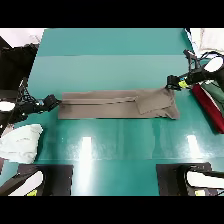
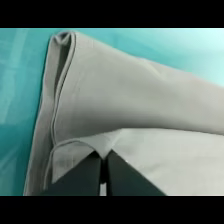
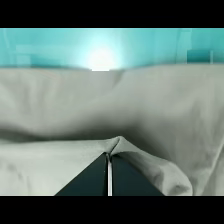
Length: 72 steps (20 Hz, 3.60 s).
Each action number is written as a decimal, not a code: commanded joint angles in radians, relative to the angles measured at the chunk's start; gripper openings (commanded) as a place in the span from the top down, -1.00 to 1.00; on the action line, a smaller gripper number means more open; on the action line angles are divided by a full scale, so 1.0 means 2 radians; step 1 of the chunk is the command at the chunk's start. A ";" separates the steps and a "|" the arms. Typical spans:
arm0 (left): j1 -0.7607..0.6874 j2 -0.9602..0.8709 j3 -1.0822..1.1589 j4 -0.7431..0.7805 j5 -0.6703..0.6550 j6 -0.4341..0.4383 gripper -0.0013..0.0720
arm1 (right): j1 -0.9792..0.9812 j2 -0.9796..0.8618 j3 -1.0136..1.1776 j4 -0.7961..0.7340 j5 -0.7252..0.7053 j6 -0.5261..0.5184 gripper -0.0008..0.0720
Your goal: Fold the shirts.
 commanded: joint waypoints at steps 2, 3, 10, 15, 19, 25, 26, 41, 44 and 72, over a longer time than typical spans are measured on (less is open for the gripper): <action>0.000 -0.025 0.042 -0.021 -0.002 0.018 -0.12 | -0.007 -0.029 0.034 0.001 -0.008 0.000 0.11; 0.000 -0.026 0.052 -0.021 -0.014 0.018 -0.12 | -0.013 -0.031 0.042 0.002 -0.001 0.000 -0.20; 0.000 -0.025 0.076 -0.020 -0.131 0.023 0.89 | -0.103 -0.035 0.063 0.043 0.137 -0.083 -0.29; 0.000 -0.025 0.076 -0.020 -0.187 0.021 0.90 | -0.205 -0.059 -0.010 0.146 0.139 -0.140 -0.87; 0.000 -0.025 0.076 -0.020 -0.221 0.018 0.90 | -0.223 -0.117 -0.025 0.183 0.150 -0.165 -0.87; 0.000 -0.025 0.076 -0.020 -0.236 0.016 0.90 | -0.193 -0.159 -0.025 0.189 0.143 -0.191 -0.81; 0.000 -0.025 0.076 -0.020 -0.236 0.015 0.90 | -0.186 -0.163 -0.025 0.200 0.143 -0.199 -0.81; -0.226 -0.032 0.086 0.007 -0.082 -0.047 0.90 | -0.156 -0.110 -0.015 0.235 0.123 -0.226 0.93; -0.254 -0.092 0.165 0.014 -0.089 -0.050 0.90 | -0.129 -0.085 0.048 0.236 0.175 -0.187 0.93; -0.286 -0.343 0.567 0.230 -0.250 -0.153 0.90 | 0.135 -0.099 0.305 0.233 0.156 -0.076 0.93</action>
